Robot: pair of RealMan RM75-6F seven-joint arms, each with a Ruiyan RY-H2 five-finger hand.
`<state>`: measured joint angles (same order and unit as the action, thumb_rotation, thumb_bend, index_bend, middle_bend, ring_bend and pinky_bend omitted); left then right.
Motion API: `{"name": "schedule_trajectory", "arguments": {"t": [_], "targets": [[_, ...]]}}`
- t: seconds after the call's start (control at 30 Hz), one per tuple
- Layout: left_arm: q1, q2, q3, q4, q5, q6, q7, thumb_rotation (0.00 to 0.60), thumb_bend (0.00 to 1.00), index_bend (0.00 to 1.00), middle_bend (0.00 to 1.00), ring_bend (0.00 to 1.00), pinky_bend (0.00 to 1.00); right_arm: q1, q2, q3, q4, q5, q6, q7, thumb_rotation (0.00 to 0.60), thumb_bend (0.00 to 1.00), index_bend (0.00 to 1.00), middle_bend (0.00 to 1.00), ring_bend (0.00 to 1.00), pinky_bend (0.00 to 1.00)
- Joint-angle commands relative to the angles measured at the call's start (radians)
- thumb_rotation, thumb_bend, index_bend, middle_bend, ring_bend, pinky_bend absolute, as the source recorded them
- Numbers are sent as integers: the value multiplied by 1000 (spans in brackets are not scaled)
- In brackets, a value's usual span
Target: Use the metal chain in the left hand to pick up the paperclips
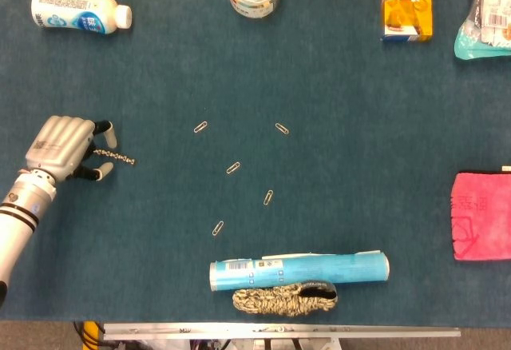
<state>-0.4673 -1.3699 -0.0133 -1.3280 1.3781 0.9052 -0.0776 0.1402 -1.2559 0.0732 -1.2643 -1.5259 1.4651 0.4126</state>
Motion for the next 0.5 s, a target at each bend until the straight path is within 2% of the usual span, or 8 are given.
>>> {"name": "schedule_trajectory", "arguments": {"t": [0.03, 0.5], "targets": [[-5, -10, 1, 12, 0, -3, 1, 600, 258, 460, 1000, 1000, 1000, 0, -1, 0, 1, 0, 0, 0, 600, 0, 266, 264, 140, 481], [-13, -51, 19, 90, 33, 25, 48, 600, 259, 465, 1000, 1000, 1000, 1, -5, -2, 1, 2, -7, 0, 600, 0, 266, 264, 140, 481]]}}
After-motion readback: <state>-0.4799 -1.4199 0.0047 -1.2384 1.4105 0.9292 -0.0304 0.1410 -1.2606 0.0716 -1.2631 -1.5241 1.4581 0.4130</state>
